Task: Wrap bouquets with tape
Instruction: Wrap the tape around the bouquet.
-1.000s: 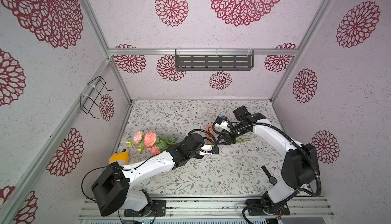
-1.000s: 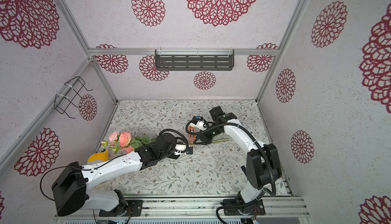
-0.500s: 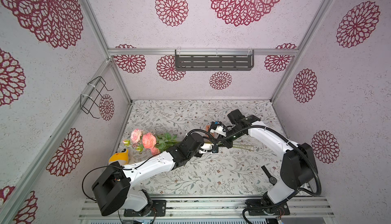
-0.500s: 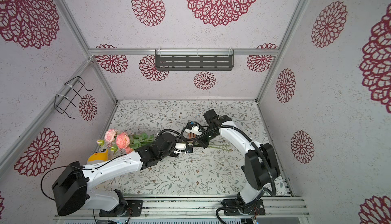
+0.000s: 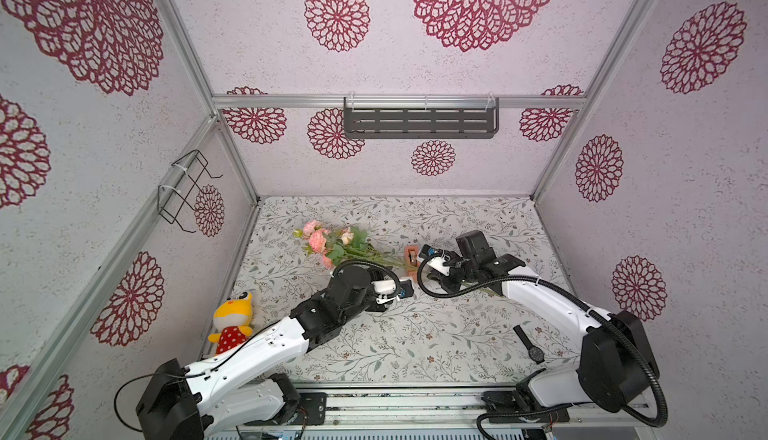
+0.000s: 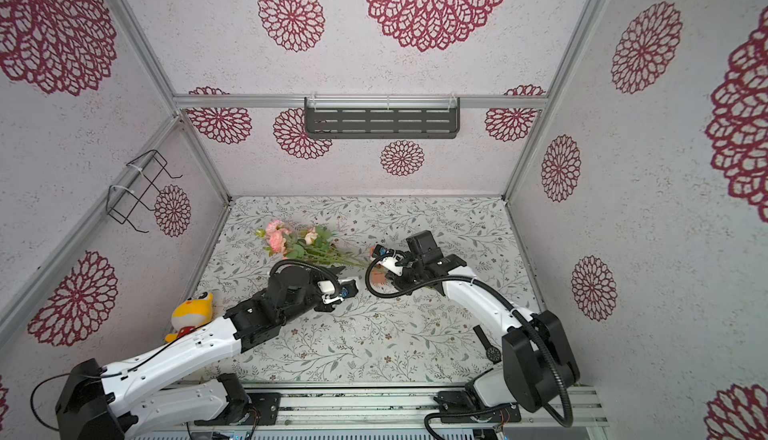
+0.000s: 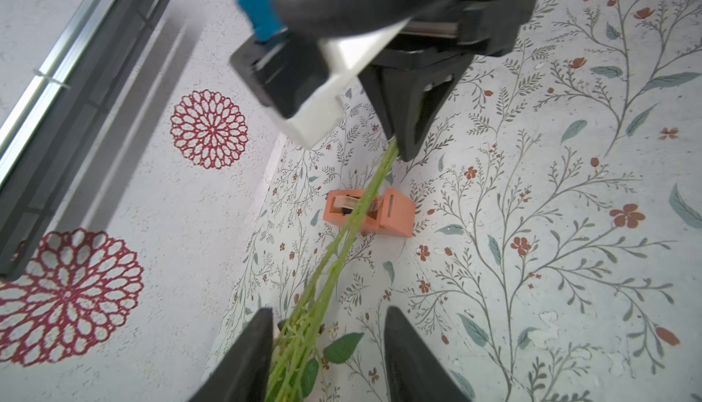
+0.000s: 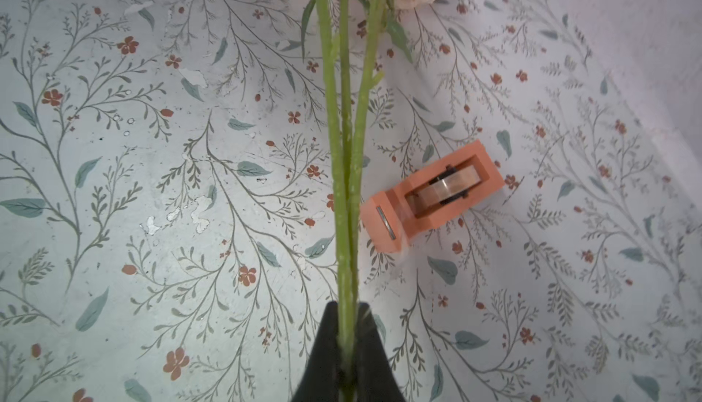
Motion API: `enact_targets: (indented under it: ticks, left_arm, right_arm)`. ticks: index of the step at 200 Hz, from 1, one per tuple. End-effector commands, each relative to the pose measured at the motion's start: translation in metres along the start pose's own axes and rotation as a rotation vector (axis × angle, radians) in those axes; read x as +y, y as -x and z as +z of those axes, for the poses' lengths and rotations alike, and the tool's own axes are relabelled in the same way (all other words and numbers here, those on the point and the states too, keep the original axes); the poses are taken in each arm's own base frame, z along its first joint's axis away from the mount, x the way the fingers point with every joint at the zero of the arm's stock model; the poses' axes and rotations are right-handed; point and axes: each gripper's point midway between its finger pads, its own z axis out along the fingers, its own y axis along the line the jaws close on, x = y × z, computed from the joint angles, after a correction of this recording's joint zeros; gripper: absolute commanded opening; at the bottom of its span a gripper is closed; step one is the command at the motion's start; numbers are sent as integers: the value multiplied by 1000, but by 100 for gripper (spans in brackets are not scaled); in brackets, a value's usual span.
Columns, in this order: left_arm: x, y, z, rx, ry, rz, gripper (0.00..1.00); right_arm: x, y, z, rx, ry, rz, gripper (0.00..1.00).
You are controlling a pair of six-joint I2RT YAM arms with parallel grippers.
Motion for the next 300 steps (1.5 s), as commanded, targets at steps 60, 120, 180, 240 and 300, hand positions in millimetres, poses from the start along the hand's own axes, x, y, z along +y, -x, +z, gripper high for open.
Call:
enact_targets:
  ticks: [60, 120, 180, 240, 300]
  left_arm:
    - [-32, -5, 9, -47, -460, -81, 70]
    - [-79, -21, 18, 32, -738, -138, 71]
    - [-94, -41, 38, 156, -865, -183, 65]
    - [-104, -51, 50, 198, -919, -206, 53]
    - [-106, -51, 45, 238, -925, -270, 0]
  right_arm:
    - [20, 54, -36, -341, -387, -608, 0]
    - [29, 46, -35, -330, -543, -760, 0]
    - [40, 42, -40, -348, -636, -829, 0]
    - [53, 39, -36, -388, -593, -795, 2]
    - [68, 7, -15, -189, -282, -469, 63]
